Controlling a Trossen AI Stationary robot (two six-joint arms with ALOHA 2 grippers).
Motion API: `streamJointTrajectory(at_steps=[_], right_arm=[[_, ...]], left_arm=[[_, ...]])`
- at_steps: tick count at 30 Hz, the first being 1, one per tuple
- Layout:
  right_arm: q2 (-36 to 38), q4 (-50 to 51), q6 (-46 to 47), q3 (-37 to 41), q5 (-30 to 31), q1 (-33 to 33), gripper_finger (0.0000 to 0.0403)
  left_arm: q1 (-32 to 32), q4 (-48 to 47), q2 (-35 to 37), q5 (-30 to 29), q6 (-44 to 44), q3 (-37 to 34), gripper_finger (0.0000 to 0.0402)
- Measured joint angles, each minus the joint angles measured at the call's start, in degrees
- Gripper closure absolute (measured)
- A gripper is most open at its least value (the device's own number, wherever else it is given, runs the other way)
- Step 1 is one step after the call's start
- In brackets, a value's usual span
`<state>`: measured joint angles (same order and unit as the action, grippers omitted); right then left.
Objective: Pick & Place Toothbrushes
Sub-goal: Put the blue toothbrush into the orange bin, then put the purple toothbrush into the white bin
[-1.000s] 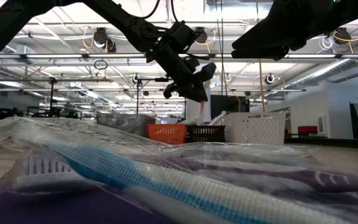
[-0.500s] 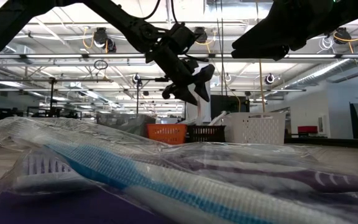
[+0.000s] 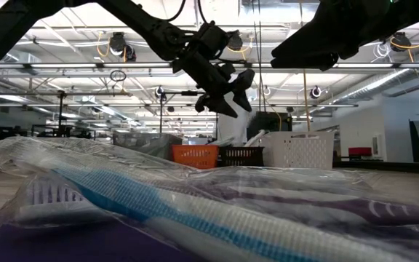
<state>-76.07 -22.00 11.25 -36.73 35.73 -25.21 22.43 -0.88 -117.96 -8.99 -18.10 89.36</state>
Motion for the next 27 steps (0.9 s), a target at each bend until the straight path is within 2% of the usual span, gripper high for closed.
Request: streamJointTrajectory(at_steps=[11,15,20,27], right_arm=[[0.0,0.02,-0.17,0.0,0.0,0.0,0.0206],[0.0,0.04,-0.17,0.0,0.0,0.0,0.0206],[-0.02,0.21,-0.17,0.0,0.0,0.0,0.0206],[-0.04,1.17,0.02,-0.02,-0.02,-0.02,0.0206]], left_arm=[[0.36,-4.75,0.03,-1.46,1.39,0.0,0.0174],[0.49,-6.18,0.38,2.55,3.19,0.0,0.0174],[-0.44,-15.0,3.19,7.96,4.84,-0.02,0.0174],[-5.51,-30.46,7.39,7.51,12.61,0.0,0.0174]])
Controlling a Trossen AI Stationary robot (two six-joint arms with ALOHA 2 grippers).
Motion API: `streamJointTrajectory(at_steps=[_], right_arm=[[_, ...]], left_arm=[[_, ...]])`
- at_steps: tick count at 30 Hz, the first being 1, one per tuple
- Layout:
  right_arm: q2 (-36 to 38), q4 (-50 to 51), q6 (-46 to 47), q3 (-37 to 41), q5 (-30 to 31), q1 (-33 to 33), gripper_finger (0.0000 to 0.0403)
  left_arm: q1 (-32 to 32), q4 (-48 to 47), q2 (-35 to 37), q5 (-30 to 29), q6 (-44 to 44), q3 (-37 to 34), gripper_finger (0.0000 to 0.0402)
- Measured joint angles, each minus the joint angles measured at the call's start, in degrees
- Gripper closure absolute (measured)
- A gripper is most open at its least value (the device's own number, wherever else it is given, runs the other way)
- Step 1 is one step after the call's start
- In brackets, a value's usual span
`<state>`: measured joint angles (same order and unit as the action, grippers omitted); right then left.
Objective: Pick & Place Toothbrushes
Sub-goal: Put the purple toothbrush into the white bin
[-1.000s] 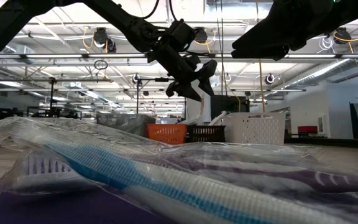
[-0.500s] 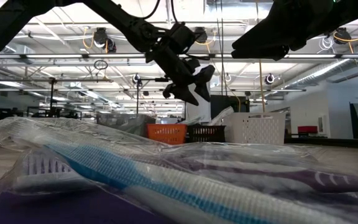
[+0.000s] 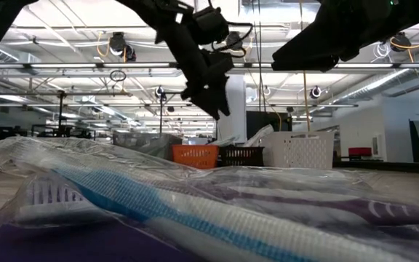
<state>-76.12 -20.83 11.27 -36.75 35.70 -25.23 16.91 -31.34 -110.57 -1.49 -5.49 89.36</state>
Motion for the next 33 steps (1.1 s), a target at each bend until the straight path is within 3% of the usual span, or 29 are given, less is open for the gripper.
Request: streamJointTrajectory(at_steps=[7,15,23,33], right_arm=[[0.0,0.0,0.0,0.0,0.01,0.01,0.0206],[0.0,0.03,0.02,0.0,0.0,0.0,0.0206],[0.0,-0.36,0.02,0.0,0.0,0.0,0.0206],[0.0,-0.71,0.02,0.0,0.02,0.0,0.0206]], left_arm=[[-8.36,-8.75,1.74,-0.03,1.72,-2.55,0.0174],[-19.66,-8.88,1.67,2.61,-3.53,-6.66,0.0174],[-29.05,-2.93,1.67,2.59,-14.99,-9.83,0.0174],[-35.5,7.99,1.67,1.45,-30.63,-15.31,0.0174]])
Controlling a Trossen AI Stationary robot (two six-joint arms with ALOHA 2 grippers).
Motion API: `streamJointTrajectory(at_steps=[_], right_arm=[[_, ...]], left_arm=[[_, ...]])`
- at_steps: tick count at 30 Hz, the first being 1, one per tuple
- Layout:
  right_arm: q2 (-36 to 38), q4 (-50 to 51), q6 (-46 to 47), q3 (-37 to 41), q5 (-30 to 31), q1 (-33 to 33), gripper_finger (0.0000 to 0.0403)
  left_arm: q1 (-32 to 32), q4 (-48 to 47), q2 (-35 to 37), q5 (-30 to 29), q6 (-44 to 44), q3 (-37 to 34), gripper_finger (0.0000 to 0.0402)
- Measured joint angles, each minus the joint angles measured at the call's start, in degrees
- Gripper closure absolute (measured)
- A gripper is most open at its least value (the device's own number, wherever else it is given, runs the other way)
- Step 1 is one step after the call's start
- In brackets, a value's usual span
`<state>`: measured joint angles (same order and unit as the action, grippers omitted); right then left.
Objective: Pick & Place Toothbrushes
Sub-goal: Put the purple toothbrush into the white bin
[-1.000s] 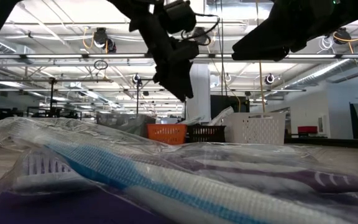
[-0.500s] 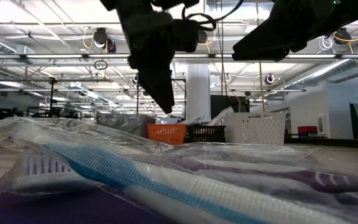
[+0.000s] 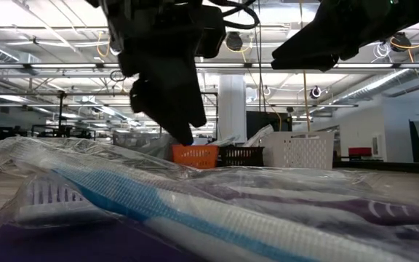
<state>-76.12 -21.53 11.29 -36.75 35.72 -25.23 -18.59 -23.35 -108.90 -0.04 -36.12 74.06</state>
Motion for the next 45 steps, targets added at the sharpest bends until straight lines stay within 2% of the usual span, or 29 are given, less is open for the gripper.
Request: streamJointTrajectory(at_steps=[9,16,23,32,37,42,45], right_arm=[[0.0,-0.09,0.0,0.0,0.0,0.01,0.0206],[0.02,-0.29,0.0,0.0,-0.01,0.0,0.0206],[0.02,-0.44,0.0,0.0,-0.02,0.0,0.0206],[0.06,-0.3,0.02,0.02,-0.01,0.0,0.0206],[0.07,-0.36,0.0,0.02,-0.02,0.02,0.0206],[0.07,-0.4,0.0,0.02,-0.02,0.01,0.0206],[0.05,-0.4,0.0,0.02,-0.02,0.0,0.0206]], left_arm=[[-2.86,9.48,-0.68,-2.18,-12.26,-4.76,0.0174],[-4.57,10.32,-0.68,-6.44,-16.32,-5.68,0.0174],[-5.82,16.38,-3.38,-6.55,-18.89,-5.39,0.0174],[-5.88,19.62,-7.21,-5.97,-22.91,-5.3,0.0174],[-5.95,17.26,-7.28,-7.26,-25.05,-5.3,0.0175],[-5.92,14.43,-7.42,-8.04,-26.43,-5.23,0.0214],[-5.84,19.35,-7.68,-6.74,-23.81,-5.42,0.0247]])
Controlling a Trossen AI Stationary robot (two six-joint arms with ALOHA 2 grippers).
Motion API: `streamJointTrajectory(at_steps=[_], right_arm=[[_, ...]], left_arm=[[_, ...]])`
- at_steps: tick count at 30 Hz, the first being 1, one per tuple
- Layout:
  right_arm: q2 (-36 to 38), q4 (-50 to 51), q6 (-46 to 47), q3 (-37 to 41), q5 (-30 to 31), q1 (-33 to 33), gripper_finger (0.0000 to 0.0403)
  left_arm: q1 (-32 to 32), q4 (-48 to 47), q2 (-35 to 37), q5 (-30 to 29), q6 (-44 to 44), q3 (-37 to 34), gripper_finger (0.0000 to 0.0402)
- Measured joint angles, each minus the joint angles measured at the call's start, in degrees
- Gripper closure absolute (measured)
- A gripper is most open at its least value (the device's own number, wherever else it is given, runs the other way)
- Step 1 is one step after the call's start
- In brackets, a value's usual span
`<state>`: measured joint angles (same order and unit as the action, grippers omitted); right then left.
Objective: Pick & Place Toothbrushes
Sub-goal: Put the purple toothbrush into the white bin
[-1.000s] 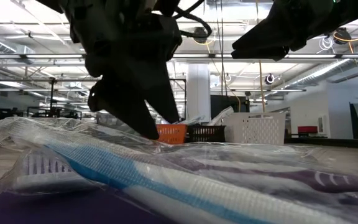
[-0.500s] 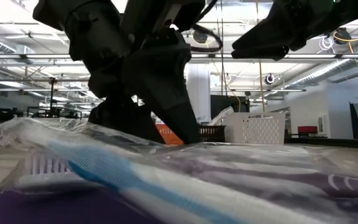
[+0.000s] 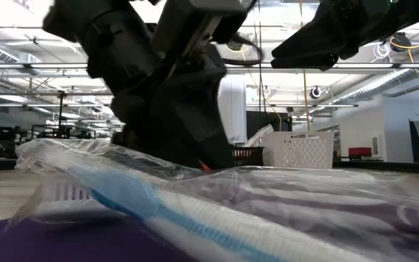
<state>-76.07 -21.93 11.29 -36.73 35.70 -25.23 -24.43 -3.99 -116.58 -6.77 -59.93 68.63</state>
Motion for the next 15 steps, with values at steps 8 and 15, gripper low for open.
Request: streamJointTrajectory(at_steps=[8,15], right_arm=[[0.01,0.09,0.0,0.0,0.0,0.0,0.0206],[0.02,0.41,0.0,0.0,0.0,0.0,0.0206]], left_arm=[[0.74,-5.16,-0.32,0.99,9.51,4.89,0.029],[2.75,-13.75,-0.26,1.62,11.9,11.25,0.0289]])
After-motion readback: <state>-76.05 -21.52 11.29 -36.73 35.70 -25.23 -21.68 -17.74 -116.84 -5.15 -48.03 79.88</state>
